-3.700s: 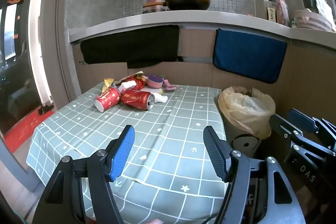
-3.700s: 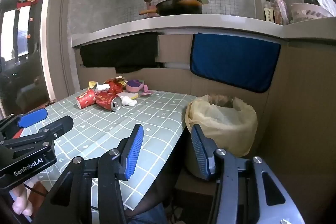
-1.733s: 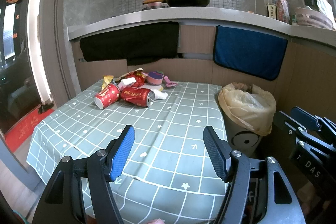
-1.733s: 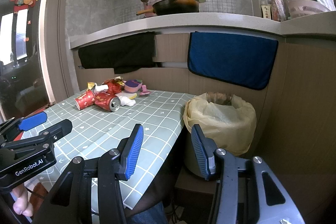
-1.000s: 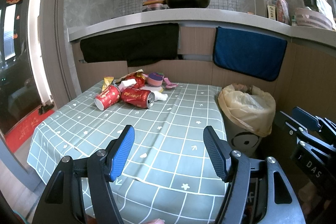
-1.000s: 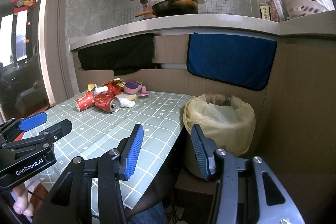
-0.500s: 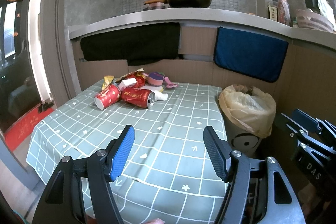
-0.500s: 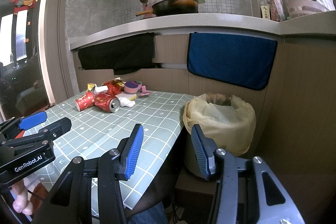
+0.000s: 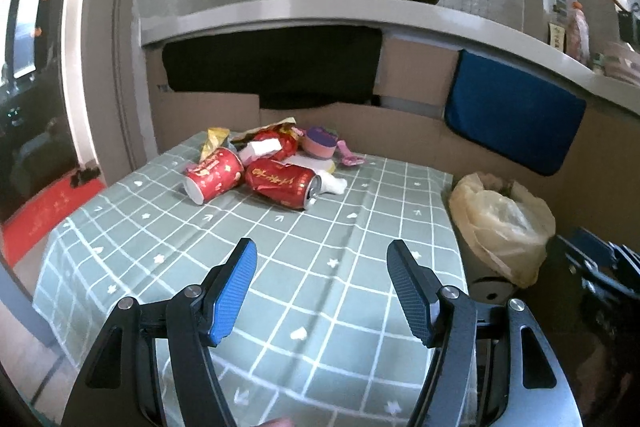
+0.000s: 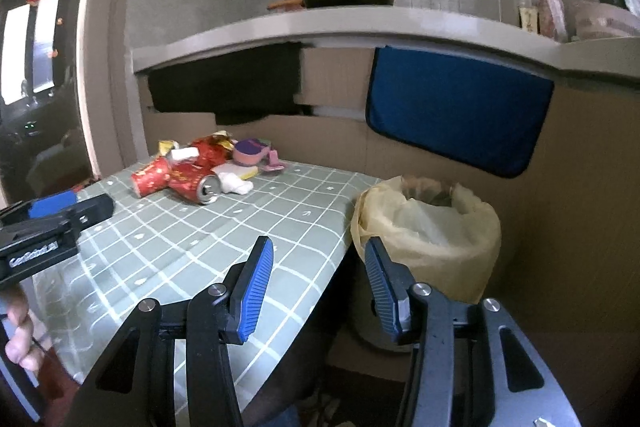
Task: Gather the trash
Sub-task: 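Reach both tools toward the trash pile and grasp the red paper cup with the left tool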
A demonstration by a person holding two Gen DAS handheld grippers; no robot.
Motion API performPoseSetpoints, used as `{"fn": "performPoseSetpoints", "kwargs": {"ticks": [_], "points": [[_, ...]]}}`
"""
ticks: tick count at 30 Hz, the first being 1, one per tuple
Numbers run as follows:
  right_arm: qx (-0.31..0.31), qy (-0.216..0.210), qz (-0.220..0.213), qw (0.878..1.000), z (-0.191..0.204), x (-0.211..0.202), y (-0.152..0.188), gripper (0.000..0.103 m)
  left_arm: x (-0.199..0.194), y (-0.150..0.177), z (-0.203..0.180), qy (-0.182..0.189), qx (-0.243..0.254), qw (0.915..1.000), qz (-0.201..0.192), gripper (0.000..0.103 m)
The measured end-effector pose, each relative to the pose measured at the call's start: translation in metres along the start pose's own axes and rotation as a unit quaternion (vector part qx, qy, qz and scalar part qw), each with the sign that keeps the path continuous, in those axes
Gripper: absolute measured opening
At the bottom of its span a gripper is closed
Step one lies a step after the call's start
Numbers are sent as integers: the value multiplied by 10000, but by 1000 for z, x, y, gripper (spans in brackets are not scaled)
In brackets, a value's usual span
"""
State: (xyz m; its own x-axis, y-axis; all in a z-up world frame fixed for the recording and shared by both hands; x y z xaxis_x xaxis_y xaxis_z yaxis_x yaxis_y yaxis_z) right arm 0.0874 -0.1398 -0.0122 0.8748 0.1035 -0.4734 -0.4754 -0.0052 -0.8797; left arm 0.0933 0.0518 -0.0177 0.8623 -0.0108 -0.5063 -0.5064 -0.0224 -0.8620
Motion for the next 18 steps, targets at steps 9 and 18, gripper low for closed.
{"fn": "performPoseSetpoints", "kwargs": {"ticks": [9,18], "points": [[-258,105,202,9994,13,96,-51,46,64,-40,68,-37,-1061,9943,106,67],[-221,-121,221,9994,30,169,-97,46,118,-72,123,-292,-1056,9939,126,66]]}}
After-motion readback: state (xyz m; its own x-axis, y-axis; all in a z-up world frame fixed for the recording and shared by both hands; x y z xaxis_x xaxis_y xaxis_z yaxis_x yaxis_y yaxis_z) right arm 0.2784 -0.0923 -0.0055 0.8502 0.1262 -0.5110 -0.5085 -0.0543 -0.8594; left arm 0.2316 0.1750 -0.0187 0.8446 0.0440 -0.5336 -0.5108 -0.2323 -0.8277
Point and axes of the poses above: each gripper's, at about its wrist camera, not at the fingertips, and x roughly the way its jaws point, z to its left, y to its underside, the point moved 1 cm from there along x, roughly the way its jaws point, and after that the axes turned 4 degrees about x, right-handed, at the moved point
